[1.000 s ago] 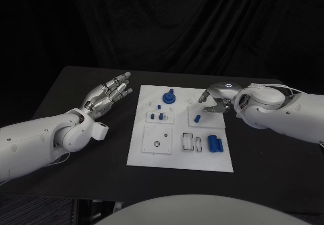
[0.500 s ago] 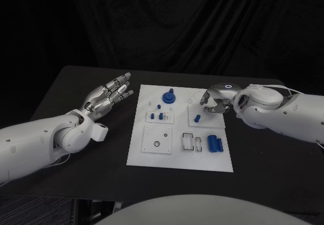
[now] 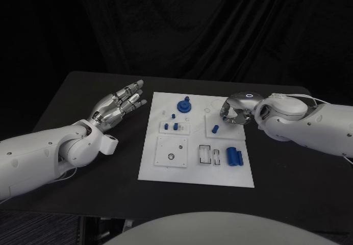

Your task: Assemble the parts on the task board

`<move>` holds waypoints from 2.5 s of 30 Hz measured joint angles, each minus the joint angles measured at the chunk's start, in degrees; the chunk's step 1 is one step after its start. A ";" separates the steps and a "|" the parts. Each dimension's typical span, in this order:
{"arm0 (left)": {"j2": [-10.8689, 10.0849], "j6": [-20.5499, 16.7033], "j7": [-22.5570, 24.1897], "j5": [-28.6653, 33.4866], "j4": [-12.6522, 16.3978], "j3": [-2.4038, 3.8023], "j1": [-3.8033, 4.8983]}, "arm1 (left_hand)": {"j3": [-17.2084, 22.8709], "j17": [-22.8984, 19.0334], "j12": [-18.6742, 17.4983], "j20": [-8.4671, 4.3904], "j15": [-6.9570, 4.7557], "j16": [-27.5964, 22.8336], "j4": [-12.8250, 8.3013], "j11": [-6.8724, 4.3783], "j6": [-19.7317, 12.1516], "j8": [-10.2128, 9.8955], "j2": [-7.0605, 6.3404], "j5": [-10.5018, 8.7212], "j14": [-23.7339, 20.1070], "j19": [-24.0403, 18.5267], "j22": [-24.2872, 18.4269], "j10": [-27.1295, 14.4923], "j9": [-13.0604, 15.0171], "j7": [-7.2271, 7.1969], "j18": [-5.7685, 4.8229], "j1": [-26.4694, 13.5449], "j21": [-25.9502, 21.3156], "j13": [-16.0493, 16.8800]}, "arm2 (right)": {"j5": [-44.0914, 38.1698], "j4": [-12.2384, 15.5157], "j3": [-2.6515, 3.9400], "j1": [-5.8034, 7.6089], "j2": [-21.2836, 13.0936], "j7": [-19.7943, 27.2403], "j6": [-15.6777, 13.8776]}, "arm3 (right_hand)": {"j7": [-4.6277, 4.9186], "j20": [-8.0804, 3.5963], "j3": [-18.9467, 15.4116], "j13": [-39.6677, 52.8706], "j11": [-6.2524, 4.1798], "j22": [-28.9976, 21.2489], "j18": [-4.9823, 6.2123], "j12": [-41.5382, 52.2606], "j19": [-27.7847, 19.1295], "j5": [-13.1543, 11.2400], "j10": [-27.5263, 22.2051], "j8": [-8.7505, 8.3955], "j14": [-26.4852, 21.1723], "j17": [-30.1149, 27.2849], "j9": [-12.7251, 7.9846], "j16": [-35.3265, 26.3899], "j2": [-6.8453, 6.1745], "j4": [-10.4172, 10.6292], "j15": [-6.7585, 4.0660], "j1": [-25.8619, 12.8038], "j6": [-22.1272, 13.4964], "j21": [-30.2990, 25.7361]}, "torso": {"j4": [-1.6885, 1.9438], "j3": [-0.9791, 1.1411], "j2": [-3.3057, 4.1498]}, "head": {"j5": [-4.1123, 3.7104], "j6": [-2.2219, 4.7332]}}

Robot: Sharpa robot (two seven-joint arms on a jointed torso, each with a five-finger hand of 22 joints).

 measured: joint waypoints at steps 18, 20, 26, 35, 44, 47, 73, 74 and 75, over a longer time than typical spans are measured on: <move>0.01 1.31 0.03 0.06 -0.15 0.00 -0.31 | -0.07 0.36 0.89 0.79 1.93 0.22 -0.56 1.93 1.54 0.00 -0.32 4.02 1.52 2.04 2.56 0.89 0.18 1.53 -0.01 3.75 1.12 0.13 | 0.01 -1.49 0.26 -0.91 1.06 0.31 -0.08 | 0.35 -0.82 0.98 0.80 -0.91 0.00 -0.01 2.00 0.42 1.05 2.09 0.54 0.23 -0.05 1.97 0.22 0.00 -0.98 -1.04 0.00 0.76 0.58 | -0.04 0.02 0.02 | -0.05 0.00; 0.01 1.42 0.03 0.06 -0.18 0.00 -0.34 | -0.07 0.36 0.89 0.79 1.93 0.22 -0.56 1.94 1.54 0.00 -0.53 4.02 1.52 2.04 2.56 0.90 0.18 1.53 -0.01 3.97 1.12 0.13 | 0.01 -1.65 0.32 -1.00 1.18 0.43 -0.22 | 0.56 -0.82 1.10 0.93 -1.06 0.00 -0.01 2.01 0.42 1.05 2.26 0.54 0.23 -0.16 2.02 0.22 0.00 -1.10 -1.04 0.00 0.96 0.58 | -0.04 0.03 0.02 | -0.05 0.00; 0.01 1.69 0.04 0.07 -0.37 0.00 -0.47 | 0.12 0.40 0.89 0.79 2.13 0.22 -0.75 1.94 1.84 0.00 -0.19 5.05 1.73 2.46 2.53 0.90 0.18 1.84 -0.01 4.77 1.12 0.12 | 0.02 -1.92 0.40 -1.19 1.38 0.72 -0.59 | 1.02 -1.13 1.36 1.10 -1.19 0.00 0.00 2.52 0.35 1.05 2.89 1.13 0.02 -0.56 2.64 0.22 0.00 -1.71 -1.25 0.00 1.42 0.58 | -0.02 0.05 0.02 | 0.06 0.00; 0.02 1.98 0.05 0.07 -0.52 0.00 -0.66 | 0.17 0.40 0.88 0.79 2.13 0.22 -0.79 1.93 2.99 0.00 -0.16 5.75 1.73 2.45 2.38 0.90 0.39 2.98 -0.01 5.26 1.12 0.17 | 0.05 -2.30 0.37 -1.39 1.54 1.35 -1.60 | 0.85 -1.54 2.07 1.25 -1.62 -0.01 0.00 3.20 0.71 1.03 4.88 2.55 0.32 -0.77 4.34 0.22 0.84 -3.39 -1.54 0.85 3.94 1.48 | 0.03 0.05 0.05 | 0.09 0.00; 0.02 2.20 0.06 0.08 -0.72 0.00 -0.79 | 0.17 0.44 0.88 0.79 2.34 0.44 -0.79 1.93 3.48 0.22 0.10 5.80 1.93 2.45 2.38 0.90 0.45 3.48 -0.01 5.52 1.12 0.17 | 0.05 -2.16 0.22 -1.60 1.22 1.87 -2.94 | 0.55 -1.95 2.12 1.11 -1.99 -0.01 0.00 3.29 1.13 1.33 5.73 2.87 0.63 -0.38 5.16 0.22 1.22 -3.89 -1.85 1.23 4.65 2.81 | 0.02 0.03 0.04 | 0.21 0.00; 0.02 2.22 0.06 0.08 -0.80 0.00 -0.83 | 0.17 0.44 0.88 0.79 2.33 0.44 -0.79 1.93 3.48 0.22 0.10 6.03 1.94 2.45 2.31 0.90 0.45 3.48 -0.01 5.52 1.12 0.16 | 0.05 -1.85 0.16 -1.67 0.94 1.90 -3.31 | 0.55 -1.95 2.21 1.07 -1.82 -0.01 -0.01 3.24 1.13 1.33 5.90 2.87 0.63 -0.38 5.26 0.22 1.36 -3.98 -1.85 1.38 4.65 2.81 | 0.00 0.03 0.03 | 0.26 0.00; 0.45 2.33 0.07 0.10 -0.90 0.00 -0.99 | 0.33 0.42 1.10 0.59 2.33 0.44 -0.95 1.93 4.92 0.44 0.36 6.31 1.93 2.65 1.58 0.90 0.59 5.33 -0.01 5.78 1.12 0.21 | 0.04 11.12 0.06 5.73 -4.31 1.03 -5.22 | 0.55 -1.95 2.27 1.04 -1.62 0.03 0.00 3.30 1.13 1.31 6.10 2.87 0.83 -0.59 5.34 0.21 1.20 -4.36 -2.05 1.66 4.64 3.08 | 0.02 -0.11 0.02 | 1.20 0.00; 0.49 2.33 0.07 0.10 -0.88 0.00 -1.00 | 0.33 0.42 1.10 0.59 2.33 0.44 -0.95 1.93 4.96 0.44 0.36 6.31 1.93 2.65 1.51 0.90 0.60 5.37 -0.01 5.78 1.12 0.21 | 0.04 11.85 0.06 5.78 -4.31 1.00 -5.21 | 0.55 -1.97 2.27 0.95 -1.62 0.03 -0.01 3.29 1.15 1.30 6.10 2.87 0.83 -0.59 5.36 0.21 1.20 -4.36 -2.05 1.66 4.64 3.08 | 0.00 -0.11 0.02 | 1.25 0.00; 0.52 2.34 0.08 0.10 -0.84 0.00 -1.00 | 0.33 0.42 1.10 0.59 2.33 0.44 -0.95 1.93 5.11 0.45 0.53 6.32 1.93 2.65 1.42 0.90 0.60 5.52 0.00 5.96 1.12 0.21 | 0.04 12.85 0.05 5.83 -4.29 0.95 -5.16 | 0.55 -2.11 2.27 0.91 -1.62 0.03 -0.01 3.29 1.29 1.30 6.10 2.87 0.83 -0.59 5.39 0.21 1.20 -4.36 -2.05 1.66 4.64 3.08 | 0.00 -0.11 0.03 | 1.36 0.00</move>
